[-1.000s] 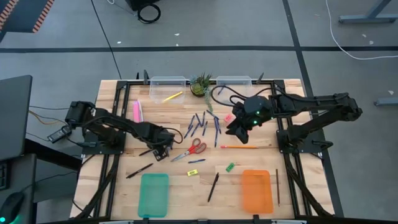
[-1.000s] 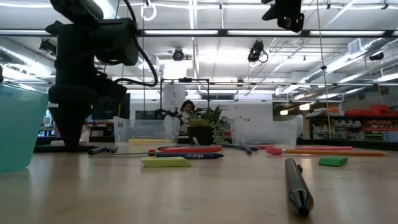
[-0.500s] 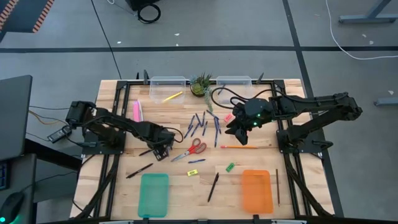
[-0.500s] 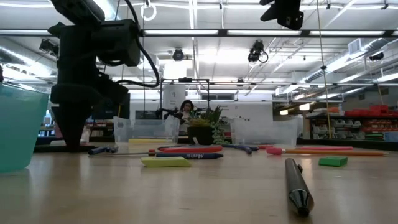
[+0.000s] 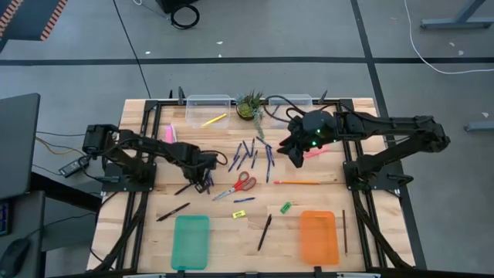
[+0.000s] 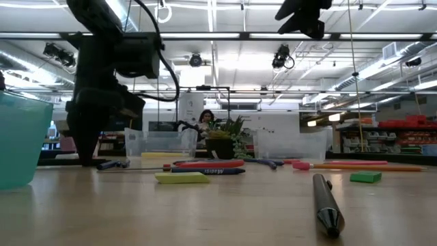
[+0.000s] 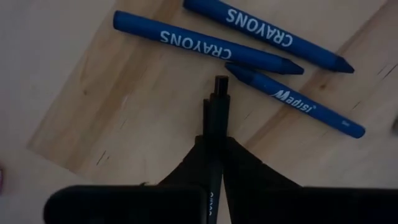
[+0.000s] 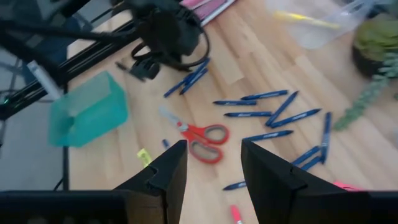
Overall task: Sort crayons/erasers/pens/pencils in bins
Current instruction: Put the black pen into the left transparent bin
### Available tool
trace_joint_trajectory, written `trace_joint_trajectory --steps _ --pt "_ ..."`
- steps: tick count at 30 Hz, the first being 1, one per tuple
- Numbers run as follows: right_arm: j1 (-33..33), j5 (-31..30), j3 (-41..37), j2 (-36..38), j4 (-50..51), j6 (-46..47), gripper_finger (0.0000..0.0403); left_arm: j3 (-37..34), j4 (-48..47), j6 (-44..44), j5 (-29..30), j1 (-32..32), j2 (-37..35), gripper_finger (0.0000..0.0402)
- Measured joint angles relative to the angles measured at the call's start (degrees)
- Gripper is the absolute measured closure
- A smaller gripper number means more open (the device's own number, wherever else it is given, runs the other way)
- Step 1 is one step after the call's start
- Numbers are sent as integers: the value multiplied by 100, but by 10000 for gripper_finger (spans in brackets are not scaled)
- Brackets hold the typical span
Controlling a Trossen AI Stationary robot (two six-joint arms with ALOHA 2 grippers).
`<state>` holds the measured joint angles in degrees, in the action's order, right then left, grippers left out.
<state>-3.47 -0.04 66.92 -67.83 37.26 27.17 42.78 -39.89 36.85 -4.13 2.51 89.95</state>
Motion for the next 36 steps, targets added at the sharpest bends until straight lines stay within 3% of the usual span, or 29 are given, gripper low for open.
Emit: trace_joint_trajectory --steps 6,10,13,23,29,36 --pt "-326 149 0 -2 -243 -11 245 212 -164 1 -434 163 24 361" --pt "-488 267 0 -2 -417 -83 245 664 -621 175 -527 224 -21 376" --pt "-594 356 0 -2 -514 -161 245 1106 -1188 316 -527 264 -72 398" --pt "-605 681 0 -4 -571 -141 245 2472 -2137 934 -182 -9 -326 398" --pt "-427 751 0 -3 -570 -161 245 2503 -2460 898 82 -82 -358 360" --pt "-344 785 0 -4 -561 -157 245 2509 -2090 313 98 -84 -153 305"
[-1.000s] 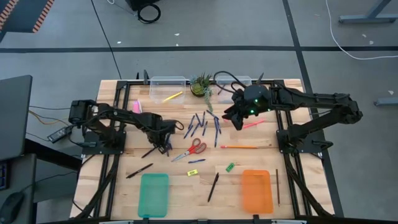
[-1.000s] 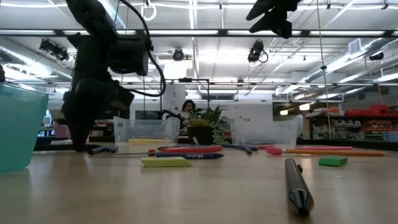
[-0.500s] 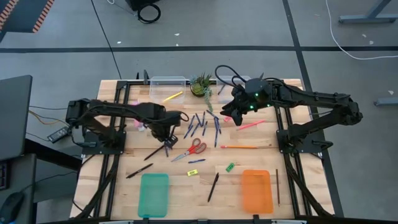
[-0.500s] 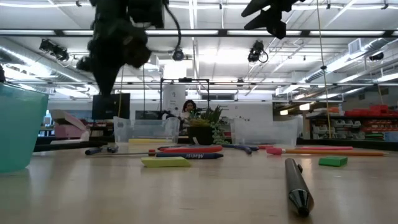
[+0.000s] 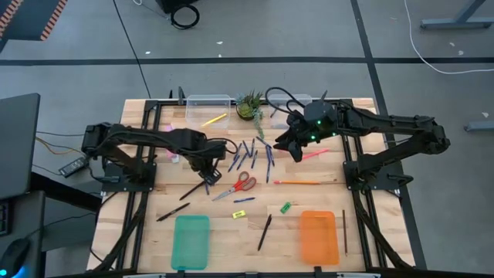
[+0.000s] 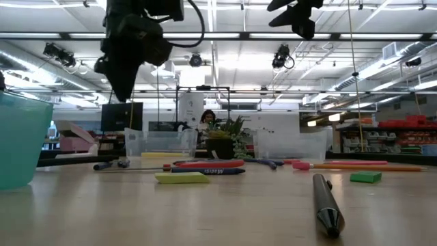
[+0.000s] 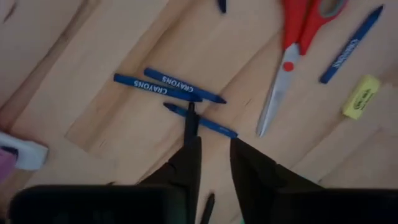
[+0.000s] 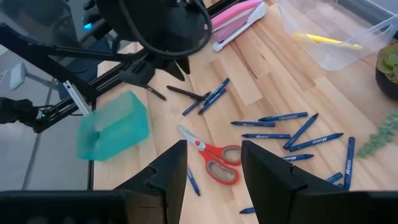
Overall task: Sort crayons/erasers/pens/pencils in bins
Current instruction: Put the black pen into the left transparent bin
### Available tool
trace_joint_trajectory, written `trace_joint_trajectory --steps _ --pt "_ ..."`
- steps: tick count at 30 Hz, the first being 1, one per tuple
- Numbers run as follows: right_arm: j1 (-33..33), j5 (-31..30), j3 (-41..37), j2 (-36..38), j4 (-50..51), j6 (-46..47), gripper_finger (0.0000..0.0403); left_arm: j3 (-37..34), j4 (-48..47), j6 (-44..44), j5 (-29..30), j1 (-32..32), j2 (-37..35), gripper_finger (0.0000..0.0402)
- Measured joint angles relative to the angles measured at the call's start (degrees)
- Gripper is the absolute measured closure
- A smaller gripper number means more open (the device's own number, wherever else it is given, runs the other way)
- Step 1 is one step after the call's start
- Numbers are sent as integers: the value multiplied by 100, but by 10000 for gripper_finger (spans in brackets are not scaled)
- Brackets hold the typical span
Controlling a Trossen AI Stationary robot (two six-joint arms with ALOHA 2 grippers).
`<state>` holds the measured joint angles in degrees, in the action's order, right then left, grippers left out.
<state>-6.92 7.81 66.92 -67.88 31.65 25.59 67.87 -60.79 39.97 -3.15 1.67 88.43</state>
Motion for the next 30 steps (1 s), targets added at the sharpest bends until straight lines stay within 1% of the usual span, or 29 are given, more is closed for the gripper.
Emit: trace_joint_trajectory --steps 7,10,12,15,17,20,25,30 --pt "-7 0 0 2 230 3 245 -4 -35 -458 17 -52 418 269" --pt "-7 0 -1 2 286 217 245 -4 -5 -865 59 -142 539 256" --pt "-7 0 0 2 308 254 245 -34 -25 -925 146 -210 560 248" --pt "-7 0 -2 2 305 171 245 -300 213 -714 211 -361 505 237" --pt "-7 -10 0 2 308 73 245 -607 471 -519 311 -507 415 231" --pt "-7 -35 0 2 373 -134 245 -921 1007 -197 299 -640 429 222" --pt "-7 -41 -2 2 552 -130 245 -958 791 92 481 -667 448 204" --pt "-7 -45 0 2 556 -117 245 -959 328 91 483 -671 448 180"
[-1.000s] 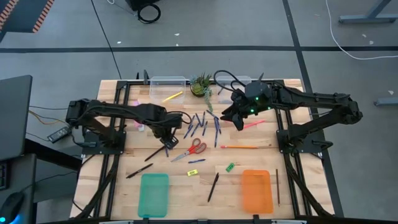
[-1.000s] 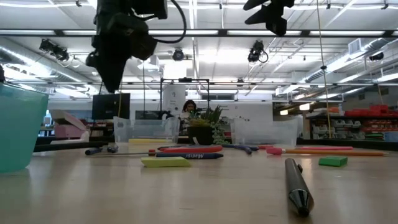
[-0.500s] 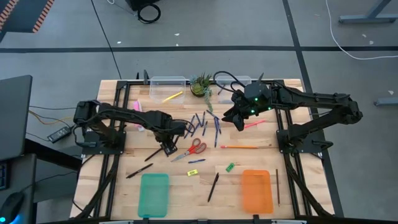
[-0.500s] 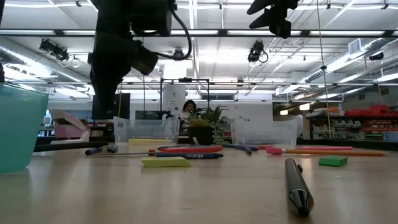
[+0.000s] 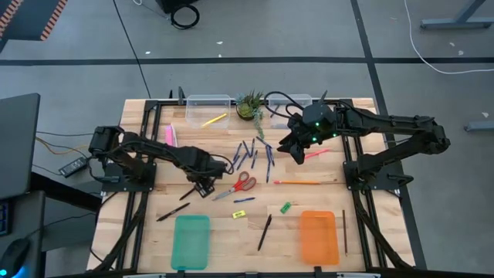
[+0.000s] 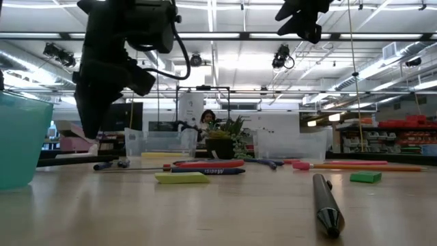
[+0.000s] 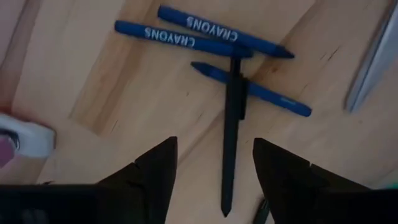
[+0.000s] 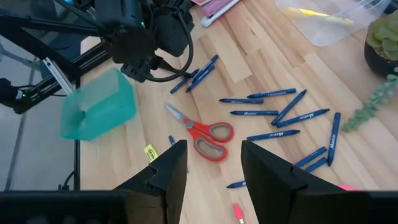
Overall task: Sort crayons/erasers/pens/pencils in bins
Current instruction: Put the black pen into the left transparent bin
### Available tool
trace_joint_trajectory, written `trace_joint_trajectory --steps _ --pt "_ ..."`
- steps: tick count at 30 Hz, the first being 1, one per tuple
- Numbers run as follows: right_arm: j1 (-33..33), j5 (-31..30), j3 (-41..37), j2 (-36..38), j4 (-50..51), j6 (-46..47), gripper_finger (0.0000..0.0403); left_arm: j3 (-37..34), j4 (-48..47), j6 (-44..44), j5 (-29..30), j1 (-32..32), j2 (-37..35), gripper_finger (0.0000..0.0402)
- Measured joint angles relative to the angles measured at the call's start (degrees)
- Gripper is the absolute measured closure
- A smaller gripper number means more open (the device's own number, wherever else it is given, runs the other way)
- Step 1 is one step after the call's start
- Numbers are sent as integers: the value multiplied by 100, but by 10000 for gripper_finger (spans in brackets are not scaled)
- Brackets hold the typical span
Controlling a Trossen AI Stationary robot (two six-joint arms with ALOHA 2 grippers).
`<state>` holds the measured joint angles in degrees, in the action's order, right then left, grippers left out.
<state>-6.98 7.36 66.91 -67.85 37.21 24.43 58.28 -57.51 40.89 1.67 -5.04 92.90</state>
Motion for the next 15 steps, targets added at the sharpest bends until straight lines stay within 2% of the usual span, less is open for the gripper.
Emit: trace_joint_trajectory --steps 5,8,15 --pt "-80 7 -1 0 7 -189 245 -19 314 -273 -156 -42 3 154" --pt "-172 17 0 0 4 -244 245 -201 581 -120 -249 -50 54 147" --pt "-321 29 -1 2 39 -206 245 -617 599 194 -215 -97 50 160"
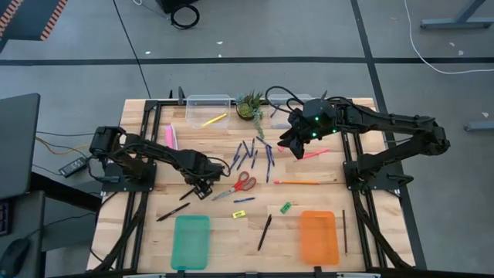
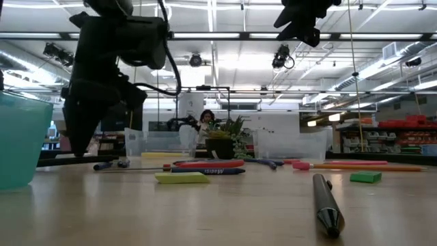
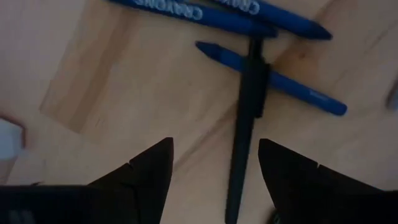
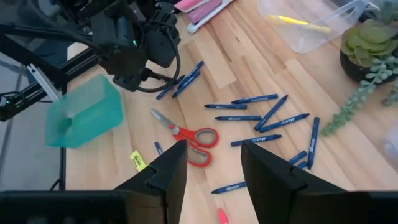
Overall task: Sort crayons/erasers/pens/pencils in bins
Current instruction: Put the black pen into the left transparent bin
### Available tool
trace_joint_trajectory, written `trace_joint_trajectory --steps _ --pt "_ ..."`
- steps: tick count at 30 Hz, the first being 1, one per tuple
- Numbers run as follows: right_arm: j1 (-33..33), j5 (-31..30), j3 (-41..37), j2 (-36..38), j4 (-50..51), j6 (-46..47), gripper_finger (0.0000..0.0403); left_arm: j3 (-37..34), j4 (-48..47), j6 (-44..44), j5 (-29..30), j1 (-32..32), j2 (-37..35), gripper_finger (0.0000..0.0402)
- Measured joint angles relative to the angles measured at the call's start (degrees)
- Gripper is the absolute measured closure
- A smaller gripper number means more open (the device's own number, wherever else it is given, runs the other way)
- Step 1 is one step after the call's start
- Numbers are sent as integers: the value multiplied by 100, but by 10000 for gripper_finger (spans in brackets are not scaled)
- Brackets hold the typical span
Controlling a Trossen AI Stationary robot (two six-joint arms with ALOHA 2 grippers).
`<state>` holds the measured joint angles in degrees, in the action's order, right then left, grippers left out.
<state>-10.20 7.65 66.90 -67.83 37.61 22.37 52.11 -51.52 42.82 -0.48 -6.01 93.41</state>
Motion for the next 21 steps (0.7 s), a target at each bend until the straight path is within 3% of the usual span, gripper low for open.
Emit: trace_joint_trajectory --steps 21 --pt "2 -26 0 0 0 13 245 -9 734 -150 232 -123 292 172"
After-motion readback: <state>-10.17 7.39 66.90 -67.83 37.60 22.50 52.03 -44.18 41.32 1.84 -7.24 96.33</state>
